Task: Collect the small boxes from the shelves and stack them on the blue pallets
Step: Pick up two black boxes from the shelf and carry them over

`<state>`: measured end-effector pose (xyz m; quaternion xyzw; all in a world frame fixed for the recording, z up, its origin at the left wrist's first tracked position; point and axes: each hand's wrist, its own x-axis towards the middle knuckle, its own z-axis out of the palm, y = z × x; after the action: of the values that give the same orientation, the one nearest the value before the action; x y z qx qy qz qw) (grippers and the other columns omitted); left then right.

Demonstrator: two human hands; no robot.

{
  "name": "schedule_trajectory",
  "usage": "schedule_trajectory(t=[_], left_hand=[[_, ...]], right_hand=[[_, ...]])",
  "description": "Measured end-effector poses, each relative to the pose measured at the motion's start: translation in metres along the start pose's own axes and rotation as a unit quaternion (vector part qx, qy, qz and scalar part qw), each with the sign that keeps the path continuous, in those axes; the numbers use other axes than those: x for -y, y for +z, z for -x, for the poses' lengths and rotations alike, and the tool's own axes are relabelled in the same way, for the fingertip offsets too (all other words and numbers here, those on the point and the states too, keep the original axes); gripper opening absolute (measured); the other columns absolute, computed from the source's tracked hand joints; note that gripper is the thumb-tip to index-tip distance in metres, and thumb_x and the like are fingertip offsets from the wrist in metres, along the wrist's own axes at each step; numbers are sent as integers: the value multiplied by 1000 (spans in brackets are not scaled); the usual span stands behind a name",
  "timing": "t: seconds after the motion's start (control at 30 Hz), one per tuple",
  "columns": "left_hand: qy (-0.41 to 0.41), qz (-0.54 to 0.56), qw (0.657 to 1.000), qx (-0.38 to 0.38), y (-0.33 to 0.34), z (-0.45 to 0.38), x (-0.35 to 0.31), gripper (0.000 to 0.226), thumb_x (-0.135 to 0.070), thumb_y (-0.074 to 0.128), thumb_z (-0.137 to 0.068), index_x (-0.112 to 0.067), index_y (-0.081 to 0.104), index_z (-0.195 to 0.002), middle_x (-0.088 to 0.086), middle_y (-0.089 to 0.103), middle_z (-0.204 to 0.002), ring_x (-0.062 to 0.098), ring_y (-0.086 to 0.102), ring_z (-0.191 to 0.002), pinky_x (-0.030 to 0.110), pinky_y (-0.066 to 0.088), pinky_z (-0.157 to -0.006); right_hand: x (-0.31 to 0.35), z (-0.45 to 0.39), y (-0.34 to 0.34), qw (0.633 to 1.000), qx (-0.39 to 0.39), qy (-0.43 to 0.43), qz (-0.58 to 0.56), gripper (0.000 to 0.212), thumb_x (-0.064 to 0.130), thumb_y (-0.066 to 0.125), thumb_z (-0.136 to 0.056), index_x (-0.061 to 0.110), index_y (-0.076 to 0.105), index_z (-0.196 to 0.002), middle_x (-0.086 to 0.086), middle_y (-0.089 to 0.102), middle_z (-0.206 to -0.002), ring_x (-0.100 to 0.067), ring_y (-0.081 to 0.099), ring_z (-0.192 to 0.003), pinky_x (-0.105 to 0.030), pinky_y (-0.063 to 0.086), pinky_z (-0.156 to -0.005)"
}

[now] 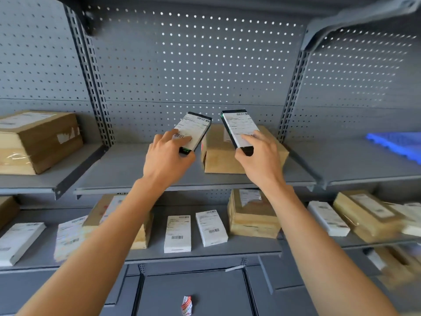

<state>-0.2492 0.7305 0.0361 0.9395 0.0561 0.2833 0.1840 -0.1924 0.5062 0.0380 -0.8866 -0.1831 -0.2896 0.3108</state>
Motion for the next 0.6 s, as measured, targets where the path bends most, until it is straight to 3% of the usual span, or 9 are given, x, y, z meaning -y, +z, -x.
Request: schedule_trajectory(t=[0.17,0.3,0.47,0.6], left_hand=[[45,26,998,25,33,8,-81,49,-40,60,-89,-31,61,-137,-1,44,-153,31,39,-131,46,37,-108],[71,47,995,43,56,22,-147,49,-42,59,-89,-32,60,-137,-3,42,-154,29,36,-134,49,42,-107],[108,65,990,63,90,48,-227,47,-39,59,-91,-32,61,-137,-2,43,-154,30,37,-134,46,40,-108],[141,74,984,80,117,67,-287,46,-36,63,-90,-29,63,-135,2,47,-151,32,40,-133,47,41,-105]], right_hand=[[-60,27,-67,997,-18,58,43,42,27,62,-91,16,65,-131,-3,58,-137,-31,44,-124,-45,45,-103],[-109,51,-118,994,-27,78,74,40,27,60,-91,17,66,-129,0,59,-135,-32,46,-119,-39,44,-101],[-165,87,-184,988,-37,117,93,39,27,62,-92,13,66,-128,-6,59,-134,-32,47,-120,-40,42,-105],[-208,117,-233,983,-50,144,103,39,29,61,-89,18,68,-126,-1,62,-131,-29,49,-119,-43,47,-102]])
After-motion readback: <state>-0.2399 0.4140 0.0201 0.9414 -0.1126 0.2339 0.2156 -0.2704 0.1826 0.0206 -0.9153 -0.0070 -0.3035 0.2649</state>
